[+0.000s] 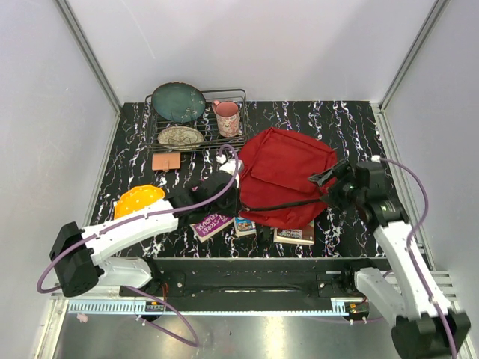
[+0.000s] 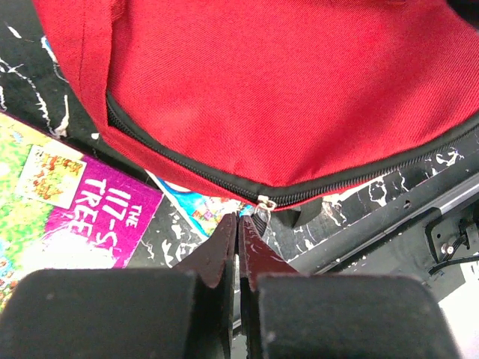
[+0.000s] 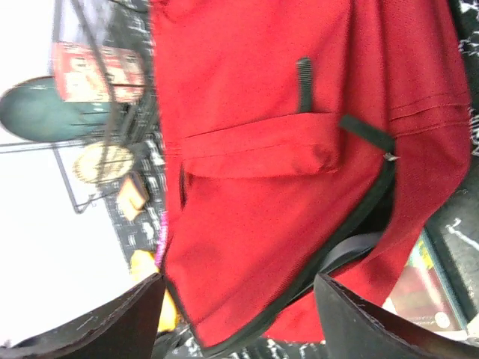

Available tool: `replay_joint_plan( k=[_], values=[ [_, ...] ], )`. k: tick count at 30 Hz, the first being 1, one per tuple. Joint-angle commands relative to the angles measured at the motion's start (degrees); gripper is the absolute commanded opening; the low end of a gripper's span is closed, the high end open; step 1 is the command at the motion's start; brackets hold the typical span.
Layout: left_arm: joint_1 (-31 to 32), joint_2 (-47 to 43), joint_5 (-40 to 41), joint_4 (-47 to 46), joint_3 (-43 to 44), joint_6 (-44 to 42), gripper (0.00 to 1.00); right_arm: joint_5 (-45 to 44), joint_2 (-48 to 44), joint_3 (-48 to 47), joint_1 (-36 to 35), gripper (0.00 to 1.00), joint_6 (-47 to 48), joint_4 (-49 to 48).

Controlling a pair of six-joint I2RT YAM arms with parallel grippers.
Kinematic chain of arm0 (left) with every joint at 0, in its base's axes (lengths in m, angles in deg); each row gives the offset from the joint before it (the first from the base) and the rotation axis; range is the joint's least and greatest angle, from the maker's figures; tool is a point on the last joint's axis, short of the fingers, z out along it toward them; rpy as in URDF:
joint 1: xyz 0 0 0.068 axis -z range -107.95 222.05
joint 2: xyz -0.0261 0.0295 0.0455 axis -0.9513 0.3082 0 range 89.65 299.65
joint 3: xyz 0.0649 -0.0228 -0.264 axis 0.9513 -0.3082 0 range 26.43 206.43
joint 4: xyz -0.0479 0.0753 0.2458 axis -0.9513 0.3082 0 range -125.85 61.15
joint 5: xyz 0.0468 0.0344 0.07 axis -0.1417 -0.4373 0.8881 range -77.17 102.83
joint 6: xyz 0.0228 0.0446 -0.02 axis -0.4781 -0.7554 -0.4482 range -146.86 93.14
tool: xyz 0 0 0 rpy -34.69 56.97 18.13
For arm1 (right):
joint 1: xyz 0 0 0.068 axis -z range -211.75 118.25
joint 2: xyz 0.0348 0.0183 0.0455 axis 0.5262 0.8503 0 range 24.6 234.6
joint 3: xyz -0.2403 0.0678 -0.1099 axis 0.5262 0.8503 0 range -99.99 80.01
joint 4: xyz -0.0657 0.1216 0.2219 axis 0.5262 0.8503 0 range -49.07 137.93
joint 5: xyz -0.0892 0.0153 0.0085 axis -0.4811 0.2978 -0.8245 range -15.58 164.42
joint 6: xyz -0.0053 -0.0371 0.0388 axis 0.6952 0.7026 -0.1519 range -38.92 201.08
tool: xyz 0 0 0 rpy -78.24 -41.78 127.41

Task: Pack the student bag
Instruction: Unzip the student bag at the center of the board.

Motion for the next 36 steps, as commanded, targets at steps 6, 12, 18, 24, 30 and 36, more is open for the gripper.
replay_joint_plan(
  k=[6,12,18,24,30,36],
  values=[
    [2.21,5.61,-4.26,-2.9,5.67,-0.2,0.0,11.55,-23.25,8.97,0.36,0.88,-14.56,8.43],
    [4.32,7.63,-5.14,-3.78,8.05,-0.38,0.0,14.64,-28.02,13.28,0.28,0.88,-16.78,10.81],
    [6.6,10.36,-5.14,-3.78,10.86,-0.29,0.0,13.24,-26.7,13.29,-0.16,0.89,-17.92,9.84],
    [8.1,11.68,-5.14,-3.78,13.5,-0.12,0.0,11.22,-24.33,14.52,-3.58,0.92,-21.0,6.32],
    [9.15,12.56,-4.88,-2.9,16.14,-0.29,0.0,2.97,-18.01,14.17,-13.86,0.93,-25.3,0.35],
    [9.51,11.15,-4.0,-2.37,15.35,0.06,0.0,-6.62,-12.83,15.4,-23.36,0.93,-33.21,-7.2]
  ],
)
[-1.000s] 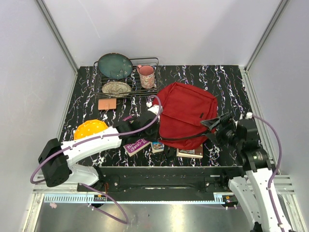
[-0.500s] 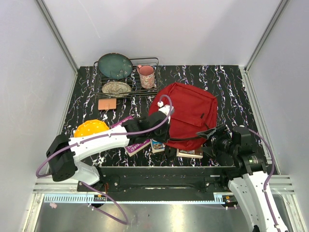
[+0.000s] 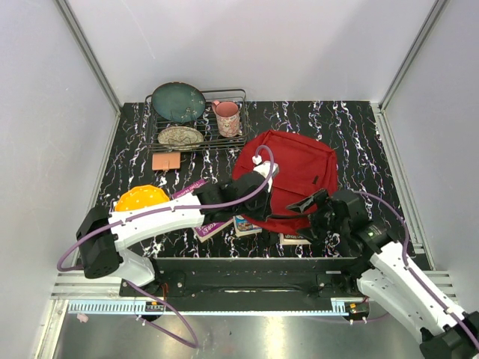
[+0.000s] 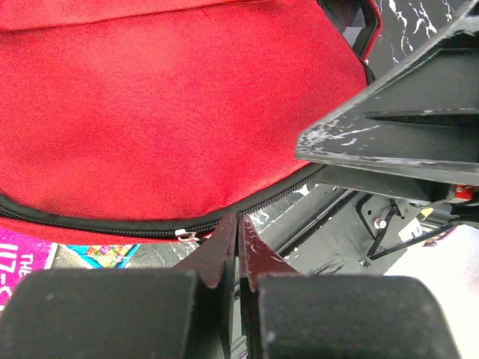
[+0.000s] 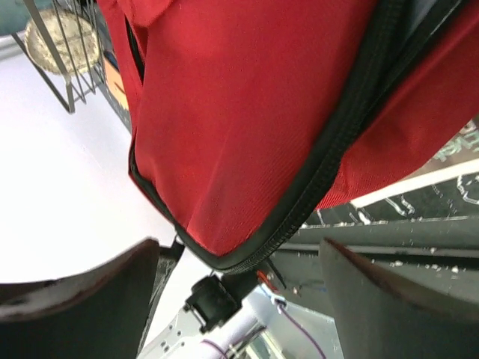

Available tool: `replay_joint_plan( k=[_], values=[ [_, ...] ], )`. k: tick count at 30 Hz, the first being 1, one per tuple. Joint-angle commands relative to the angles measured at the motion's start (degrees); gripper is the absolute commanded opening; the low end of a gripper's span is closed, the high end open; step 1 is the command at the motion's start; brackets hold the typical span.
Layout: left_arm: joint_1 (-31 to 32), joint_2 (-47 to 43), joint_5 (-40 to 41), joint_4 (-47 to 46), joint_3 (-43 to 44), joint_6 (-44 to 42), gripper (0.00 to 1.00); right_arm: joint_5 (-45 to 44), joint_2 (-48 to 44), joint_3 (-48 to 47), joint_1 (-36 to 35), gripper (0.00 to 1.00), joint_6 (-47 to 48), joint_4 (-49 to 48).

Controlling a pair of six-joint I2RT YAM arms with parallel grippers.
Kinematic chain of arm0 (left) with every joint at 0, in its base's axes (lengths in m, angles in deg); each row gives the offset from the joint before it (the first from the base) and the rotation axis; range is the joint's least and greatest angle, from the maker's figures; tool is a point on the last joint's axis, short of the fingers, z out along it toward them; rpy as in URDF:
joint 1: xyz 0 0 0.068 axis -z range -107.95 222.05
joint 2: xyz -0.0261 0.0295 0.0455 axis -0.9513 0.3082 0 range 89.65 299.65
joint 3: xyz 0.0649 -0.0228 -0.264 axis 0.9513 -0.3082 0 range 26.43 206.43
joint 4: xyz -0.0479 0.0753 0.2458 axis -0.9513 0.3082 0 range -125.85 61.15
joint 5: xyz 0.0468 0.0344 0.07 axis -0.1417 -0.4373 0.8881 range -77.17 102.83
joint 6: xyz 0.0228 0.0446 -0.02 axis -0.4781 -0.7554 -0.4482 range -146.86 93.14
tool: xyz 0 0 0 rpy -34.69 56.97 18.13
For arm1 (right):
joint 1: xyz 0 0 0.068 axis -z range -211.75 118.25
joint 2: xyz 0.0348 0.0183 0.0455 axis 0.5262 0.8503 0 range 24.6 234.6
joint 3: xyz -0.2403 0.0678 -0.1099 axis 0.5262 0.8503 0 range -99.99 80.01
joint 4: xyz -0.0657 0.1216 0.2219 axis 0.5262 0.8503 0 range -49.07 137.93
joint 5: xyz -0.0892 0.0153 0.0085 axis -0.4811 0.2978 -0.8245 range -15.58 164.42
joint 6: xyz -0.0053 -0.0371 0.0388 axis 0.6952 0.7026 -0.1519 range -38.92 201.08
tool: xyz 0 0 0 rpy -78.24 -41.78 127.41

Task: Pack the student bag
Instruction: Unzip the student bag at the center of the board.

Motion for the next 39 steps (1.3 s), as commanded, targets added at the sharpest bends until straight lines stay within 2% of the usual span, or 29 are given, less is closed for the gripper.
replay_joint_plan(
  k=[1,5,9,10,12,13,16,19,23,25,33,39],
  values=[
    [0.7,-1.74,-0.24,-1.52,1.73,-0.01,0.0,-10.68,3.65,0.23,-5.2,0.93,-7.69,-8.43],
    [0.79,-2.71,0.11,-1.43,1.12,0.34,0.0,-16.67,7.86,-0.04,-10.82,0.91,-12.95,-12.74],
    [0.88,-3.5,0.55,-1.34,0.77,0.35,0.0,-20.63,12.61,-0.92,-13.73,0.72,-14.2,-14.15],
    [0.88,-3.76,0.98,-1.26,0.76,0.43,0.0,-21.51,12.88,-1.18,-13.91,0.54,-14.63,-13.98],
    [0.88,-4.03,1.34,-0.47,1.03,0.17,0.0,-22.39,12.19,-1.18,-13.91,0.28,-14.64,-14.15],
    [0.88,-4.12,2.12,-0.2,0.94,-0.09,0.0,-24.05,11.48,-1.09,-13.91,0.11,-14.46,-12.76],
    [0.88,-4.73,4.84,1.2,0.5,-0.53,0.0,-30.38,6.66,-1.71,-13.82,0.03,-11.84,-7.42],
    [0.79,-5.96,8.44,3.57,-0.55,-1.41,0.0,-36.45,1.73,-2.93,-13.65,0.01,-8.58,1.54],
    [-0.43,-8.6,11.8,5.42,-4.06,-2.03,0.0,-38.57,-2.05,-2.85,-11.81,0.0,-3.22,5.71],
    [-1.23,-9.82,12.67,5.78,-5.38,-2.12,0.0,-38.13,-1.89,-3.46,-10.31,0.0,0.37,6.15],
    [-4.31,-13.08,14.79,7.97,-8.9,-2.64,0.0,-31.98,2.95,-10.75,3.73,0.0,16.81,7.64],
    [-4.57,-12.29,10.33,5.87,-9.78,-1.68,0.0,-28.22,6.64,-14.36,6.74,0.04,24.29,8.17]
  ],
)
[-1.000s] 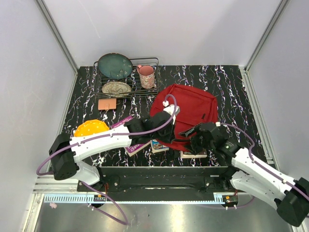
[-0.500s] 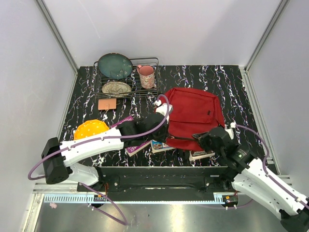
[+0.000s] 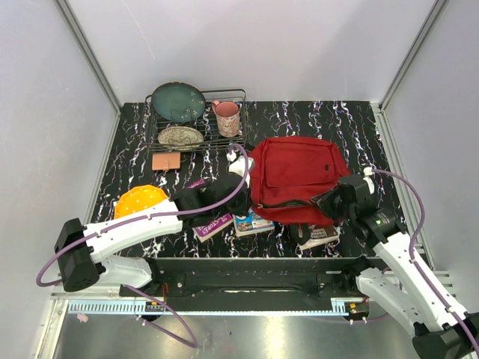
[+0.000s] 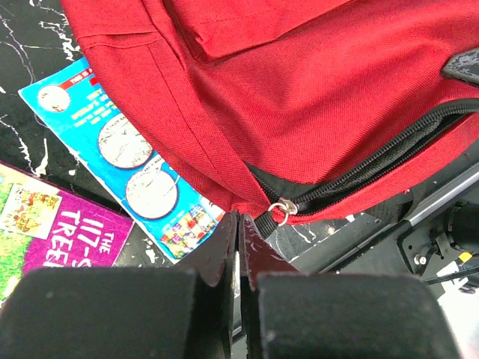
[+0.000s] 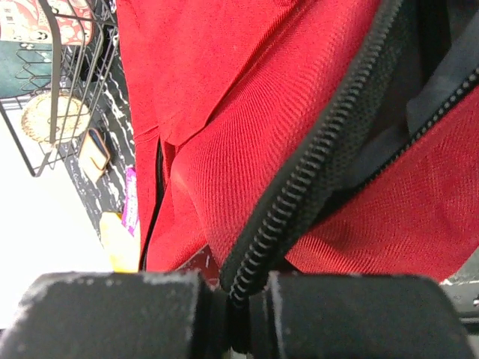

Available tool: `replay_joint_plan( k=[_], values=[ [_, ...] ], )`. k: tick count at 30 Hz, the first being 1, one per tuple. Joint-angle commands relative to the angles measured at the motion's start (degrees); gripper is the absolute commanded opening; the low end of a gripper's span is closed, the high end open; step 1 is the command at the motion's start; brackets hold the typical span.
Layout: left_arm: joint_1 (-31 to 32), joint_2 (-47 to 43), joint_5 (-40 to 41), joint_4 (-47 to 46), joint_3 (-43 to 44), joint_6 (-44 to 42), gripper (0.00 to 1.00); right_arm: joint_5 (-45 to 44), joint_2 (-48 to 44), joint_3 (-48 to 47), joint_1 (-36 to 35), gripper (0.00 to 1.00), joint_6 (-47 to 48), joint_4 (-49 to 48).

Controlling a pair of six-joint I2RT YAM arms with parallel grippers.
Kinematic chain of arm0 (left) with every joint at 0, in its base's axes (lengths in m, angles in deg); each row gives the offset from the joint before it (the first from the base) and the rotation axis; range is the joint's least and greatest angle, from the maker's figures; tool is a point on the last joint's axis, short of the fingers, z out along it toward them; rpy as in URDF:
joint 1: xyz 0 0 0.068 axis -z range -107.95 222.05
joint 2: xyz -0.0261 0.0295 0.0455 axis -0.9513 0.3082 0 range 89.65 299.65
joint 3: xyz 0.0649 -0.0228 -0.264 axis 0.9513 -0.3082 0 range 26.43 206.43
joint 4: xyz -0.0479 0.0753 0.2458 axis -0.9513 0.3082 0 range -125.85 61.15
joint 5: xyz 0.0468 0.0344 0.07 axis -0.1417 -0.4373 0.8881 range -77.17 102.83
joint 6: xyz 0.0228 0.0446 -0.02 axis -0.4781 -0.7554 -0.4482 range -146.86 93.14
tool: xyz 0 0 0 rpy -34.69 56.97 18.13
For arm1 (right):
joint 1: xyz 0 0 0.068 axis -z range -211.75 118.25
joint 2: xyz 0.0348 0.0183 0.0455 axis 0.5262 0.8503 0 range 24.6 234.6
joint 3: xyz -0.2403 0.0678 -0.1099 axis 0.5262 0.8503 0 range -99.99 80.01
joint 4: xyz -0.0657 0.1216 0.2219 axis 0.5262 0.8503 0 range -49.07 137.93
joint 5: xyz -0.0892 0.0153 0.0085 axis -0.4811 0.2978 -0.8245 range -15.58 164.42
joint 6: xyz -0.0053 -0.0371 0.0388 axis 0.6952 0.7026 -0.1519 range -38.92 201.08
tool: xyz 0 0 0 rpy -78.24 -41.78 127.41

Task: Pack the student bag
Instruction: Unzip the student bag at the center of the board.

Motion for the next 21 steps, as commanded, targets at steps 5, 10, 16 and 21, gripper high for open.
replay_joint_plan(
  k=[5,10,16,21],
  values=[
    [-0.84,0.13,-5.46,1.09,-1.94,0.91,0.0,2.68,3.29,-4.71,3.79,0.6,9.42,3.74],
    [0.57,3.2,-6.69,-0.51,0.16,1.09,0.0,12.44,-4.61,0.29,3.71,0.86,0.22,3.56],
    [1.54,5.84,-7.66,-1.04,2.72,0.3,0.0,22.72,-17.01,8.12,3.79,0.99,-8.68,3.48],
    [1.98,6.73,-8.36,-1.12,3.95,-0.4,0.0,27.39,-18.25,7.25,3.71,1.0,-6.5,7.06]
  ],
)
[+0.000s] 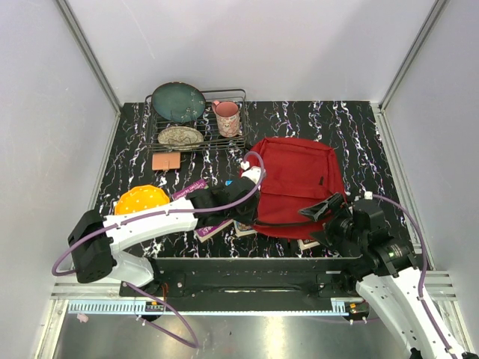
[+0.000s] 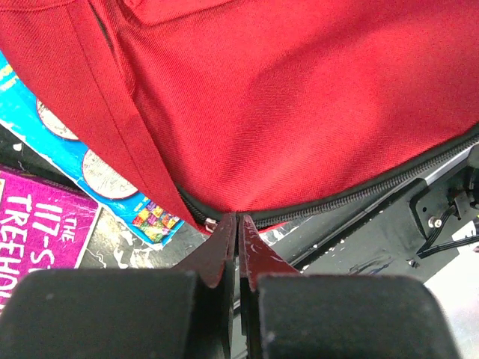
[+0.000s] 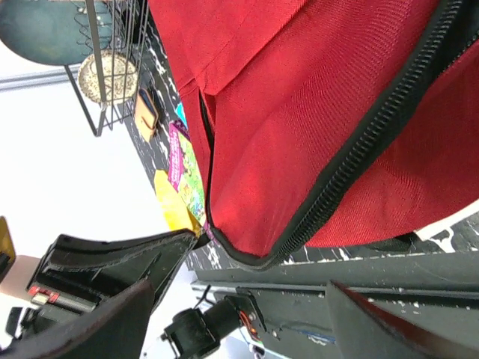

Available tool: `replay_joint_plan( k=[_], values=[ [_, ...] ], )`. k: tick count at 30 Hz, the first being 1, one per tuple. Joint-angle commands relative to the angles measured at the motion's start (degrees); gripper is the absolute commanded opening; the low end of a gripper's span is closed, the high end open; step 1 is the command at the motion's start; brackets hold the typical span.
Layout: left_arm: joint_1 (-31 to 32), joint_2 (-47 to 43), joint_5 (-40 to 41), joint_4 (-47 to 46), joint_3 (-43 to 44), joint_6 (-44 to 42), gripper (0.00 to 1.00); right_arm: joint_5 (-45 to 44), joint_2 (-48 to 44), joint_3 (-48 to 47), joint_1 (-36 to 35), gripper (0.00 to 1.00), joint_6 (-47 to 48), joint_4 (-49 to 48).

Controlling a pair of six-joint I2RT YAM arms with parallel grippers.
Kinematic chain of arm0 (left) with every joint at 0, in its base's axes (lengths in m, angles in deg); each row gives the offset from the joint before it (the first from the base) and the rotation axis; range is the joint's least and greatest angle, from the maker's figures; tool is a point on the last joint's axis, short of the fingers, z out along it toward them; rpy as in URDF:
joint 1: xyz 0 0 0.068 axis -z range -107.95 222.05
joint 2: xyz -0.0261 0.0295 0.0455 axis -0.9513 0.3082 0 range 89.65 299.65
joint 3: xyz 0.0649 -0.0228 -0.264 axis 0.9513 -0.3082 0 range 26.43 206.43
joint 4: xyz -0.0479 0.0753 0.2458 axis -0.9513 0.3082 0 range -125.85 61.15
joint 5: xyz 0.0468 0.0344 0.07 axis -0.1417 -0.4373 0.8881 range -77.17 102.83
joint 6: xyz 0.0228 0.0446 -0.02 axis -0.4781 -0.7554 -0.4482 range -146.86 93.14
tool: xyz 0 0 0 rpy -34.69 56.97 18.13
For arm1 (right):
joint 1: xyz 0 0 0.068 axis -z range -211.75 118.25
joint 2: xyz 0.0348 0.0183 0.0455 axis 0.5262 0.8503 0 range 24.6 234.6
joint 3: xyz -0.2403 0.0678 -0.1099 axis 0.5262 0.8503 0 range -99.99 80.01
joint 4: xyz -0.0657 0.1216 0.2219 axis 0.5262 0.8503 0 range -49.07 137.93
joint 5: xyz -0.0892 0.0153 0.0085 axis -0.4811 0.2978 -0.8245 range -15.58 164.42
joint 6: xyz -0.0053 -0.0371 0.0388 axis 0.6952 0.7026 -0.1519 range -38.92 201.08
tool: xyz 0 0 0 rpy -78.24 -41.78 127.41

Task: Pack the student bag
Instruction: Unzip the student bag at the center of the board.

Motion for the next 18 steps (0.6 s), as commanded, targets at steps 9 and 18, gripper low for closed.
replay_joint_plan(
  k=[9,18],
  values=[
    [1.15,-0.58,-2.64,-4.24,3.43,-0.95,0.0,1.01,-0.68,1.97,-0.1,1.0,-9.55,-1.59],
    [1.06,2.32,-3.17,-1.69,6.85,-2.62,0.0,-12.07,8.45,-0.13,-12.09,1.0,-14.55,-9.06]
  ],
)
